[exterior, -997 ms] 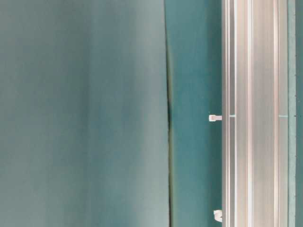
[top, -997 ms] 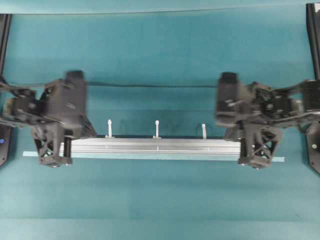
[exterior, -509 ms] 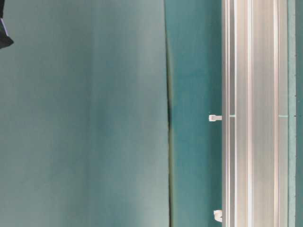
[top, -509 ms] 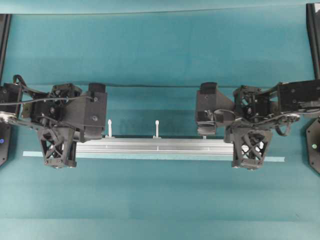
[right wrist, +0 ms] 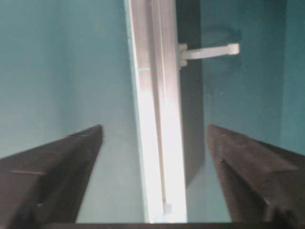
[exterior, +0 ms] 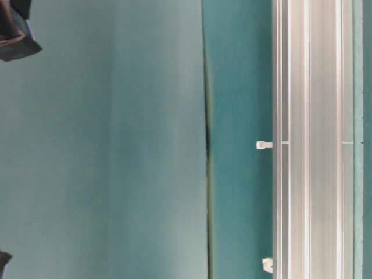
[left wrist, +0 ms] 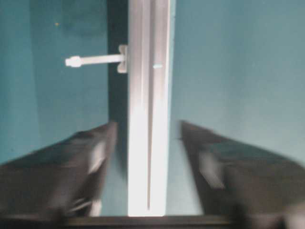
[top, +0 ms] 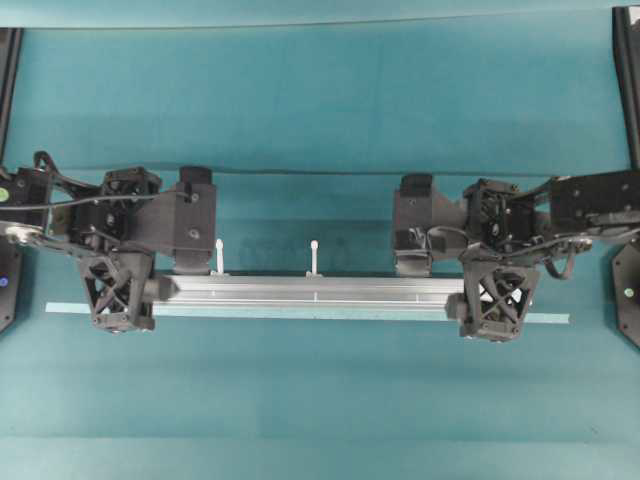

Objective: Lift the large metal rail with both hands.
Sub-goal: 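Lower both open grippers over the rail near each end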

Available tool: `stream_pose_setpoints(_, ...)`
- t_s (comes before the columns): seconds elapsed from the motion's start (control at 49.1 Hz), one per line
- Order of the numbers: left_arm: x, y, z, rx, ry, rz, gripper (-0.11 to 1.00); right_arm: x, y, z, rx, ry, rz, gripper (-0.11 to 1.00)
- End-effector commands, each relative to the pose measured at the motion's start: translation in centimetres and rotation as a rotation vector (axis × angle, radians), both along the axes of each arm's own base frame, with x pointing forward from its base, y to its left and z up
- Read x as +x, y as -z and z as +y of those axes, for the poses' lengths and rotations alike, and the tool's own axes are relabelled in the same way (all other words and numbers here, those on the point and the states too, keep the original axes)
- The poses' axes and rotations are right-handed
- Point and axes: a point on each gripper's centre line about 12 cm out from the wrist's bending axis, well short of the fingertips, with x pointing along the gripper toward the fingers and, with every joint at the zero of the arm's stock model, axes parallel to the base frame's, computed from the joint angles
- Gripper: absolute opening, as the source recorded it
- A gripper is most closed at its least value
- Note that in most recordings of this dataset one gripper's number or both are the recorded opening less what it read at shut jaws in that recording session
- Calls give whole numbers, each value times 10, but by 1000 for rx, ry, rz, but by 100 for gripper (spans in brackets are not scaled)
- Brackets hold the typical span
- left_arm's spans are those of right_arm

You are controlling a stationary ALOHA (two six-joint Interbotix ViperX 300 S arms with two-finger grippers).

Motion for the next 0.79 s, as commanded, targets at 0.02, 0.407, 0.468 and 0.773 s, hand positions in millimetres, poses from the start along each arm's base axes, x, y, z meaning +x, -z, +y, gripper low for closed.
stream_pose_setpoints(0.02,5,2,-5,9,30,-34,84,2,7,2,-12,-22,4,97)
stream_pose_setpoints(0.407,13,38,-6,-4,7,20,98,2,36,1,-26,-29,-2,96)
stream_pose_setpoints(0.468,13,45,-6,-4,6,30,98,2,40,1,-25,-26,-5,96)
stream_pose_setpoints(0.773,20,80,-5,-7,7,1,98,-2,63,1,-28,-28,-7,96)
